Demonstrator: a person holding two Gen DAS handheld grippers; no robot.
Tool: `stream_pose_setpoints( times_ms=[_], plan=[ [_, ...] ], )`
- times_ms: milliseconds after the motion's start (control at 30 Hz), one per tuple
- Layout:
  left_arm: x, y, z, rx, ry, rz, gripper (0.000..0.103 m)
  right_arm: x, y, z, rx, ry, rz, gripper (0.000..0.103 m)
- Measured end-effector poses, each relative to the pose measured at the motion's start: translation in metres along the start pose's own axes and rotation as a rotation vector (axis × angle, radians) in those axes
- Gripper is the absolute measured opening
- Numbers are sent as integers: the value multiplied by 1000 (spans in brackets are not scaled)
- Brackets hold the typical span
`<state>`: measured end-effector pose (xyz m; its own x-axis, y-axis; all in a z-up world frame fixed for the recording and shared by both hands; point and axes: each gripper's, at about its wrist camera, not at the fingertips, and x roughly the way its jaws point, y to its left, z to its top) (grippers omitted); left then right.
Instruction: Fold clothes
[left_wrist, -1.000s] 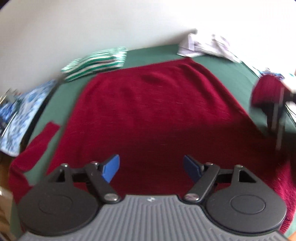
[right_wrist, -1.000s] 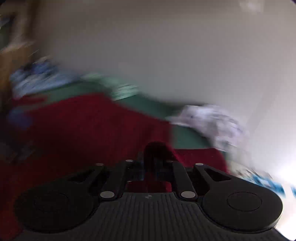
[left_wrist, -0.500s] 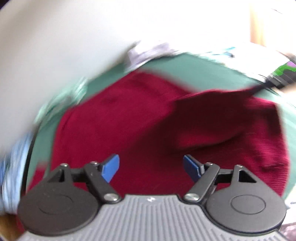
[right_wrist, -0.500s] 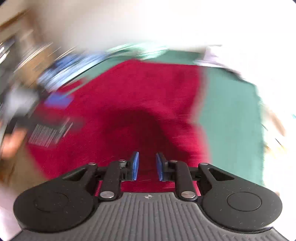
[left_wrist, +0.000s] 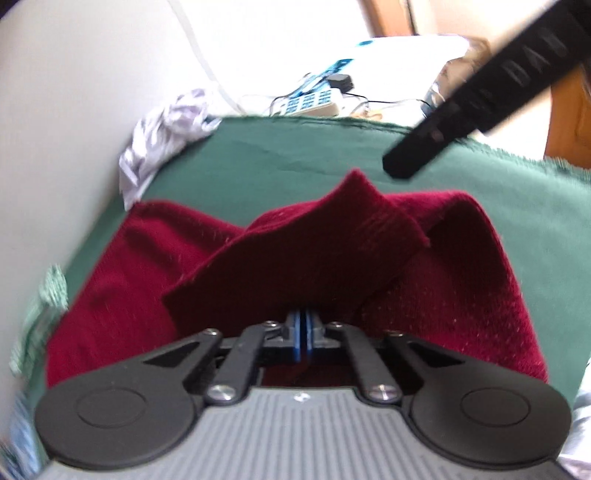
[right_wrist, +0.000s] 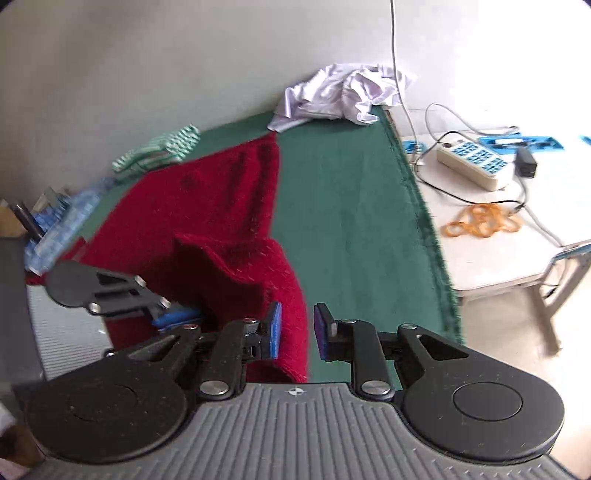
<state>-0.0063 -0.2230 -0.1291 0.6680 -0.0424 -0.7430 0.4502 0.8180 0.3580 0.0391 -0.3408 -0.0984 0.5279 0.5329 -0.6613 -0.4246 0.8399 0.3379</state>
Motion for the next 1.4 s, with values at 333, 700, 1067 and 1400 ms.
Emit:
stream_pose_setpoints(
  times_ms=[333,700,1067,1400],
  plan=[
    [-41,-13,-10,-24,-92,89,72,20,31,37,-155,5,136,3],
    [-12,5,13,-167,-35,234,4,8,64,75,-176,20,301,5],
    [-97,180,-21,-685,-111,466,3,9,31,15,-270,36,-10,43],
    [-163,253,-31,-740,-260,416,3,2,98,-57,-292,168,179,50]
  ],
)
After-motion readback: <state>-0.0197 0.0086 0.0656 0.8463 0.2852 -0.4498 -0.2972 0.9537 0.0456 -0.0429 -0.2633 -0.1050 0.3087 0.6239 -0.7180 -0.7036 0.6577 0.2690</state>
